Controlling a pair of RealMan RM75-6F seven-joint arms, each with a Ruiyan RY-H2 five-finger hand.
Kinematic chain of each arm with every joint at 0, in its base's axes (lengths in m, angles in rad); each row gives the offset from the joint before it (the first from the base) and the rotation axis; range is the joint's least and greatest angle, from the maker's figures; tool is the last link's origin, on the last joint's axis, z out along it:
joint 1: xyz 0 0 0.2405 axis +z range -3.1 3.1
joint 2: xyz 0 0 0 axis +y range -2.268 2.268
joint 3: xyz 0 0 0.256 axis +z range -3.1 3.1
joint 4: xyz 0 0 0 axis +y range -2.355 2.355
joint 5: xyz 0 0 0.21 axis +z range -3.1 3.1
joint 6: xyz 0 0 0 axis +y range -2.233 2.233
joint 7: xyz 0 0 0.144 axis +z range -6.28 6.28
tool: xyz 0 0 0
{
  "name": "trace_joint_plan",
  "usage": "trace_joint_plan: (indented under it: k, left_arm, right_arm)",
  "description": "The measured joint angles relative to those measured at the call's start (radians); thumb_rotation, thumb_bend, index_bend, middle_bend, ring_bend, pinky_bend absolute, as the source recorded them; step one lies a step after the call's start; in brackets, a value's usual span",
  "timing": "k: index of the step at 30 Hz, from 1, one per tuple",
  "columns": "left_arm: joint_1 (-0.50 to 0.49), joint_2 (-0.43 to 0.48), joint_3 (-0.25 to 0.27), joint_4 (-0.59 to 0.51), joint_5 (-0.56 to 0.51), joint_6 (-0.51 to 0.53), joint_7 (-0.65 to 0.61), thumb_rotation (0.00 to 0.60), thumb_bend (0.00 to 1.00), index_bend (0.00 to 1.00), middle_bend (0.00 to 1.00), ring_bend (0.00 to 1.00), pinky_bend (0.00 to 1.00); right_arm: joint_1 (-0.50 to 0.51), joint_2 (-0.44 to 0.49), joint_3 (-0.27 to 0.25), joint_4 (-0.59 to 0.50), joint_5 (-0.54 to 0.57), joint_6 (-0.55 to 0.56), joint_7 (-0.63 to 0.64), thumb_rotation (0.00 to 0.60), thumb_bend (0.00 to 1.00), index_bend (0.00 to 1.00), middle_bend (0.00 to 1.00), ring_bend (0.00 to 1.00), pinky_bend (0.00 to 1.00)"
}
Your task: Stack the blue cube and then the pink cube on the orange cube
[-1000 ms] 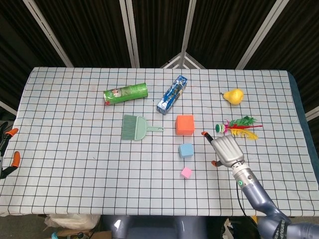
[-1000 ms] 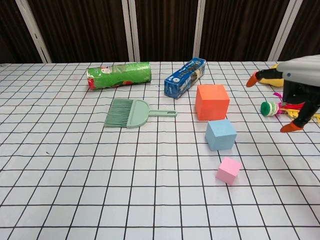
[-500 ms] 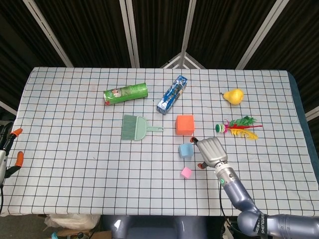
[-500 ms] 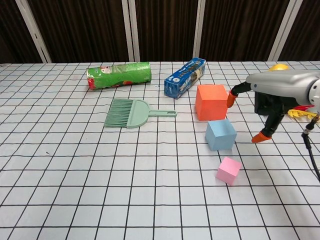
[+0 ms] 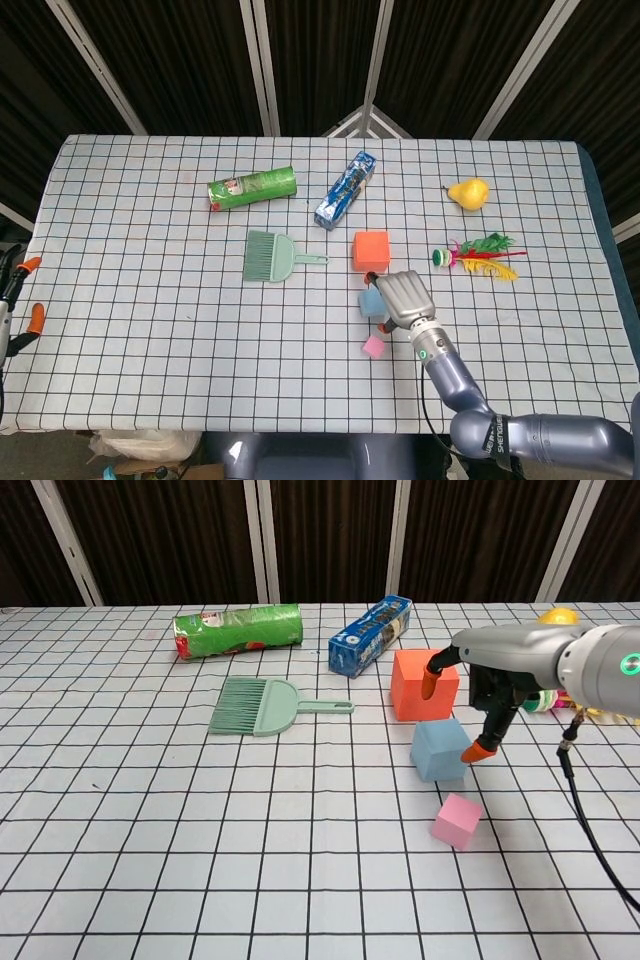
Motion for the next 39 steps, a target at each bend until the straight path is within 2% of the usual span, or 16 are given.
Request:
trace_joint_plan:
  k: [11, 28, 39]
  left_arm:
    - [0.0, 0.003, -0.003, 0.003, -0.01, -0.005, -0.01, 0.6, 0.56, 0.15, 0.01, 0.0, 0.0]
    - [-0.003, 0.001, -0.005, 0.001, -0.018, -0.012, 0.004, 0.6, 0.56, 0.15, 0.01, 0.0, 0.0]
    - [-0.004, -0.001, -0.006, 0.001, -0.021, -0.014, 0.012, 0.6, 0.56, 0.15, 0.01, 0.0, 0.0]
  right_arm:
    - [0.052, -0.048, -0.013, 0.069, 0.06, -0.005, 0.002, 0.6, 0.1, 0.33, 1.0, 1.0, 0.84]
    - [0.081, -0.089, -0.026, 0.131, 0.057, -0.032, 0.058, 0.6, 0.1, 0.38, 1.0, 1.0, 0.84]
    - [0.095, -0.09, -0.03, 0.16, 0.075, -0.048, 0.072, 0.6, 0.19, 0.38, 1.0, 1.0, 0.84]
